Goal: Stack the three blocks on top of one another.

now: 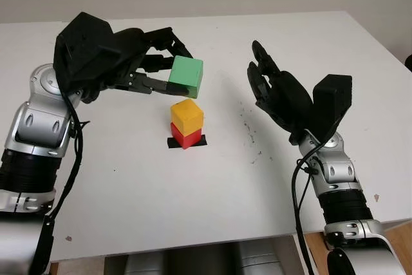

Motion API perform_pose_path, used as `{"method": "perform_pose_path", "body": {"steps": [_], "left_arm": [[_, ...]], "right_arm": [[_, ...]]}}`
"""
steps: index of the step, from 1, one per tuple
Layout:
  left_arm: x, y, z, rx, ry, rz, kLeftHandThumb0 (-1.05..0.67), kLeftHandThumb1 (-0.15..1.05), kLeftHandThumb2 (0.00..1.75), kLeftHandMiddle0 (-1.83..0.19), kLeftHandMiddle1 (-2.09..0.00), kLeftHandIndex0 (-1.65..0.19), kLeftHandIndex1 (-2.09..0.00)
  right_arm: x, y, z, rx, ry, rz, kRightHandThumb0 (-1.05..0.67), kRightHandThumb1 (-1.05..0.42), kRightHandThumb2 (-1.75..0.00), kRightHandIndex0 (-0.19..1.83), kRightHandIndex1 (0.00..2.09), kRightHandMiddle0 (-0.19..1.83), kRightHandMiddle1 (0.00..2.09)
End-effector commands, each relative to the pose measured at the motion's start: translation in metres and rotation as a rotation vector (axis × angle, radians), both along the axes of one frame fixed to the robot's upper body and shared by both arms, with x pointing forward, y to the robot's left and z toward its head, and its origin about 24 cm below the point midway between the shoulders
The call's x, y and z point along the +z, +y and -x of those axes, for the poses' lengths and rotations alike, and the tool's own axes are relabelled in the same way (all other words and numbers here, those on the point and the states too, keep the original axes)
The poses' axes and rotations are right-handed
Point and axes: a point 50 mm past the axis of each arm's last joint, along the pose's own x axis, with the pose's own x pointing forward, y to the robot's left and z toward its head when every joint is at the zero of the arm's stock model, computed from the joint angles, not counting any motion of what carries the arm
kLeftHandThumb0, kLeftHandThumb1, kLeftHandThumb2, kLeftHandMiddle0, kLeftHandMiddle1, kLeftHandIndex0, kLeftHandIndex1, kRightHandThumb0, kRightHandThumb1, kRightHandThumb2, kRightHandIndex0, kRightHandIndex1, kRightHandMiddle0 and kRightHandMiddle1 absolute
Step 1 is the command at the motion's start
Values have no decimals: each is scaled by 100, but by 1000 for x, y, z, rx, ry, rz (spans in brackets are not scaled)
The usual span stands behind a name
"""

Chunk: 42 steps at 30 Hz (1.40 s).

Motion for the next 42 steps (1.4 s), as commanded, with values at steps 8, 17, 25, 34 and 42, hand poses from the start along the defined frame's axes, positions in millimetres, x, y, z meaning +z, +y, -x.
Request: {"method": "perform_pose_path", "body": {"steps": [8, 17, 25, 34, 42], "left_arm": [[-3, 0, 1, -23, 9, -51, -41, 99, 5, -26, -3, -41, -169], [-8, 3, 0, -23, 33, -63, -42, 98, 5, -29, -6, -44, -167], [-12, 4, -1, -25, 48, -54, -41, 98, 5, -28, -5, -44, -165], [-14, 4, -2, 9, 74, -51, -39, 98, 5, -27, -5, -44, -164], [-17, 4, -4, 11, 90, -39, -37, 98, 5, -25, -5, -42, -162]], "right_arm": [[4, -1, 0, -11, -11, -2, -68, -105, -61, -19, 0, -19, 0], [4, -2, 1, -14, -12, 3, -67, -105, -61, -19, 0, -19, 1], [4, -3, 1, -9, -13, 1, -68, -105, -60, -19, 0, -19, 1], [3, -5, 2, -5, -18, -4, -67, -105, -62, -19, 0, -19, 0], [1, -5, 3, -14, -7, -6, -69, -105, -59, -19, 0, -19, 0]]}}
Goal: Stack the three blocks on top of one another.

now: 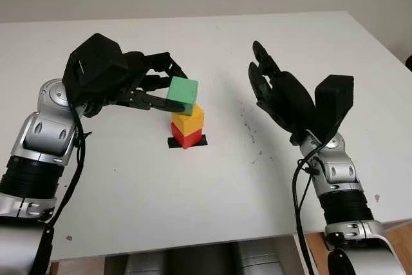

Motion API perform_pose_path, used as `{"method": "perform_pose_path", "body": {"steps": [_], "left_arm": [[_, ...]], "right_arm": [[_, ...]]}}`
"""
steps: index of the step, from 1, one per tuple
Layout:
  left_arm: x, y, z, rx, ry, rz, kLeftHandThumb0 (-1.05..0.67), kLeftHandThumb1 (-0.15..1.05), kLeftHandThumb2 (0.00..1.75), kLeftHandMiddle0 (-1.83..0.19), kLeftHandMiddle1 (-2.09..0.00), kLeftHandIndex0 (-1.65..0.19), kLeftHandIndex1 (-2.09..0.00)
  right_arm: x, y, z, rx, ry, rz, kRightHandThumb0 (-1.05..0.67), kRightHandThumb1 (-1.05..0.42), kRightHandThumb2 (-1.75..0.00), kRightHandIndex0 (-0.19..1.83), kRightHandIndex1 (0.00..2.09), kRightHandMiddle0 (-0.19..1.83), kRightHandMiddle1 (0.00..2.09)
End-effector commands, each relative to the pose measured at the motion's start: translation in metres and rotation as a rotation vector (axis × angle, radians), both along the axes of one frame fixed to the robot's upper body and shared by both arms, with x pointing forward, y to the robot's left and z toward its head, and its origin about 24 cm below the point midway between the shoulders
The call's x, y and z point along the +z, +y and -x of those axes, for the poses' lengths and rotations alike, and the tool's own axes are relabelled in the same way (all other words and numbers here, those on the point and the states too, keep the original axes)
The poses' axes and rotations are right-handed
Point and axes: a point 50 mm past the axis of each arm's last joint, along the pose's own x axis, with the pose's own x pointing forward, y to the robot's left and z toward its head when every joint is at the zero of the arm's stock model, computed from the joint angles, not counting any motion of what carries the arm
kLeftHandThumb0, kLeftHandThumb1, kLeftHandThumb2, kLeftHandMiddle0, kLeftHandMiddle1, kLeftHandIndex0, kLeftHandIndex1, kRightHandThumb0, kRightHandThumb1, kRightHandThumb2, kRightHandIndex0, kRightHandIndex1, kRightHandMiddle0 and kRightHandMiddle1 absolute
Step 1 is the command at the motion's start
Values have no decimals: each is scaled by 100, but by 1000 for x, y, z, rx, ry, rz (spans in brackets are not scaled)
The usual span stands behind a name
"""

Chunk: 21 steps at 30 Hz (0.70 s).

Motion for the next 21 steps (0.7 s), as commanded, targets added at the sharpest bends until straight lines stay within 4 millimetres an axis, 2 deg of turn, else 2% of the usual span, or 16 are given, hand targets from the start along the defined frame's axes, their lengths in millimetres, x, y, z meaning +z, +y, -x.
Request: {"method": "perform_pose_path", "body": {"steps": [1, 21], "left_arm": [[2, -1, -1, -4, -6, 2, -38, 98, 5, -25, -5, -42, -162], [3, -8, 1, -56, 25, 15, -43, 100, 6, -26, -5, -45, -159]], "right_arm": [[3, -3, 2, -11, -11, 3, -69, -105, -59, -19, 0, -19, 0], [2, -4, 2, -14, -4, 0, -67, -105, -59, -19, 0, -19, 0]]}}
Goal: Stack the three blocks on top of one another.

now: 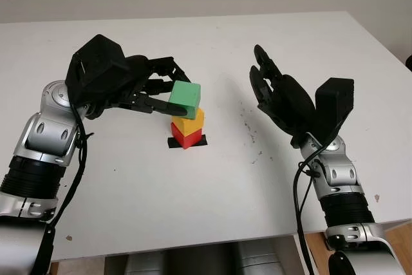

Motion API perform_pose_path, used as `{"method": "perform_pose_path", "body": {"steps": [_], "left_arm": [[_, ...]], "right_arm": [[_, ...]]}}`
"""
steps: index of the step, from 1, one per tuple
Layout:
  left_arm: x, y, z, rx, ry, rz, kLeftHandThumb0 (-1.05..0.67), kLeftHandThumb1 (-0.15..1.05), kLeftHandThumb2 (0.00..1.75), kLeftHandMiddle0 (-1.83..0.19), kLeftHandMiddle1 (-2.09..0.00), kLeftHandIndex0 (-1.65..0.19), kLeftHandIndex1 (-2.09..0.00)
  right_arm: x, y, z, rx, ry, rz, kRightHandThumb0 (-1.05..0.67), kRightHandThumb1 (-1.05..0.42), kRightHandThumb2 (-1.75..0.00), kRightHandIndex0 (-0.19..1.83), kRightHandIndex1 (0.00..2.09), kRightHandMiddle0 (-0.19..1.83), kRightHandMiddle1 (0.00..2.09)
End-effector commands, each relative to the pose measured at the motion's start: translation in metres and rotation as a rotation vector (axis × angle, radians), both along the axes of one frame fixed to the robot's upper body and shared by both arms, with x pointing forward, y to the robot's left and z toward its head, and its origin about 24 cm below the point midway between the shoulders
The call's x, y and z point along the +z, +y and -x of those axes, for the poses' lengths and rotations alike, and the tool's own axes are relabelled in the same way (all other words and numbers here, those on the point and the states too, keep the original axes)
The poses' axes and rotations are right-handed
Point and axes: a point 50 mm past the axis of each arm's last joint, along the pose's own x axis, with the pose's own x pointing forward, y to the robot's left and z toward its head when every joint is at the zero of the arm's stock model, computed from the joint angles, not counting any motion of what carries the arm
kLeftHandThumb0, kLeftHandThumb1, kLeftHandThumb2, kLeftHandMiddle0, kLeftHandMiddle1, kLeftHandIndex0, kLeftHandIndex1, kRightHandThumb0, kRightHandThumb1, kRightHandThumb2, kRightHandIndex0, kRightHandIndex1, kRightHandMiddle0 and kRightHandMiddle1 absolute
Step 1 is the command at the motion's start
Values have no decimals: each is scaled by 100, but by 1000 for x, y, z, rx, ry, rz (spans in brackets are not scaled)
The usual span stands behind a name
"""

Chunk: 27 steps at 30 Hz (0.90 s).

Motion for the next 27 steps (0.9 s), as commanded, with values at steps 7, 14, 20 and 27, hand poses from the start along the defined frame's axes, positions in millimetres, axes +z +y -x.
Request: {"method": "perform_pose_path", "body": {"steps": [7, 14, 20, 27], "left_arm": [[9, -5, 1, -3, -30, -31, -43, 99, 5, -27, -6, -46, -161], [10, -3, 2, 28, -29, -79, -51, 101, 5, -15, -4, -17, -101], [11, -4, 3, 61, -11, -75, -54, 101, 5, -6, -5, -15, -54], [11, -4, 3, 63, -6, -61, -57, 100, 5, -4, -5, -9, -43]], "right_arm": [[7, -2, 0, -5, -20, -4, -67, -105, -59, -19, 0, -19, 0], [5, -2, 1, 6, -26, -8, -67, -105, -59, -19, 0, -19, 0], [4, -2, 0, 11, -24, -4, -68, -105, -60, -19, 0, -19, 0], [4, -2, 0, 6, -17, -6, -66, -105, -58, -19, 0, -19, 0]]}}
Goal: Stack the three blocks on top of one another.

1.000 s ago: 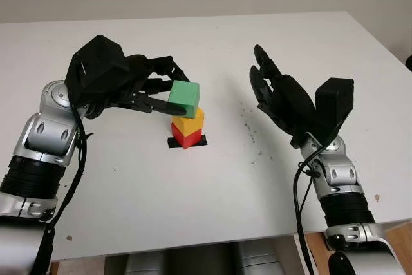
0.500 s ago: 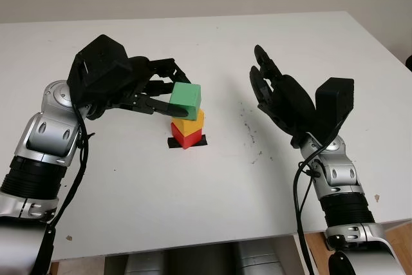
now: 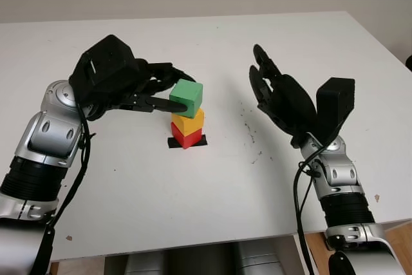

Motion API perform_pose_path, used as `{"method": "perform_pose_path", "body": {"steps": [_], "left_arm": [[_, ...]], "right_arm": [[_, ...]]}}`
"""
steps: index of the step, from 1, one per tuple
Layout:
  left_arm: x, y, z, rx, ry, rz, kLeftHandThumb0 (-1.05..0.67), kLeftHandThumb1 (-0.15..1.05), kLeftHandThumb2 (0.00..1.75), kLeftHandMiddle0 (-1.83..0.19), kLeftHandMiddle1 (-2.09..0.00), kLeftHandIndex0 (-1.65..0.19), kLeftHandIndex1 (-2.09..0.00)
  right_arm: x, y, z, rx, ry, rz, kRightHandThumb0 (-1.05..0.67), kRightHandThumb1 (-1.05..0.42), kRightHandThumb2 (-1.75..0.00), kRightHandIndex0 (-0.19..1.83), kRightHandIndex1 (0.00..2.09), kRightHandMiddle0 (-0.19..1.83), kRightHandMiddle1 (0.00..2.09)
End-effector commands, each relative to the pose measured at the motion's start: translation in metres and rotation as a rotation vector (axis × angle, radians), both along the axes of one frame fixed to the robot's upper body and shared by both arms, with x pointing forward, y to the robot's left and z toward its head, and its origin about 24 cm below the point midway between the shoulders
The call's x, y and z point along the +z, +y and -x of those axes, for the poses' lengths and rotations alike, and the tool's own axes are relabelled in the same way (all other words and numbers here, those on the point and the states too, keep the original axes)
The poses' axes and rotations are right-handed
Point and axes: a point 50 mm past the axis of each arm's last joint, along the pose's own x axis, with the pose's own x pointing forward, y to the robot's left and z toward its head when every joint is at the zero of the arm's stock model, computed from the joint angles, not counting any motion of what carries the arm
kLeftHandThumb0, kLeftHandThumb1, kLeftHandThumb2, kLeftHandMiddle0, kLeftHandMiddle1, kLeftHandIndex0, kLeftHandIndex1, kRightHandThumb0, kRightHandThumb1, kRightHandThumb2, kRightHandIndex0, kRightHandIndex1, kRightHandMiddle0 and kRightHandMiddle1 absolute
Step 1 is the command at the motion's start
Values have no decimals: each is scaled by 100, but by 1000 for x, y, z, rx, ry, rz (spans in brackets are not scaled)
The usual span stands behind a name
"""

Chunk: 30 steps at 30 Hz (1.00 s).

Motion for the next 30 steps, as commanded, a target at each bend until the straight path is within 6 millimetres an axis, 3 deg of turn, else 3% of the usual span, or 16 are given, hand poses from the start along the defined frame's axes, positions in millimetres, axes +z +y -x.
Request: {"method": "perform_pose_path", "body": {"steps": [1, 10, 20, 24, 30], "left_arm": [[9, -2, 0, -10, -36, 0, -58, 100, 5, -3, -5, -9, -38], [18, 3, 6, -79, -21, 24, -89, 98, 5, 18, -1, 8, -7], [42, 23, 20, -191, 18, 115, -99, 94, 5, 19, 0, 19, 0], [49, 40, 27, -139, -19, 225, -100, 100, 7, 19, 0, 19, 0], [33, 63, 29, 55, -113, 472, -87, 105, 47, 19, 0, 19, -3]], "right_arm": [[3, -3, -1, -8, -15, -2, -66, -105, -58, -19, 0, -19, 0], [4, -3, -1, -12, -1, 11, -66, -105, -54, -19, 0, -19, 0], [5, -4, -3, -20, 4, 17, -68, -105, -48, -19, 0, -19, 0], [4, -4, -3, -17, 2, 10, -67, -105, -49, -19, 0, -19, 0], [2, -4, -3, -12, -15, -7, -67, -105, -58, -19, 0, -19, 0]]}}
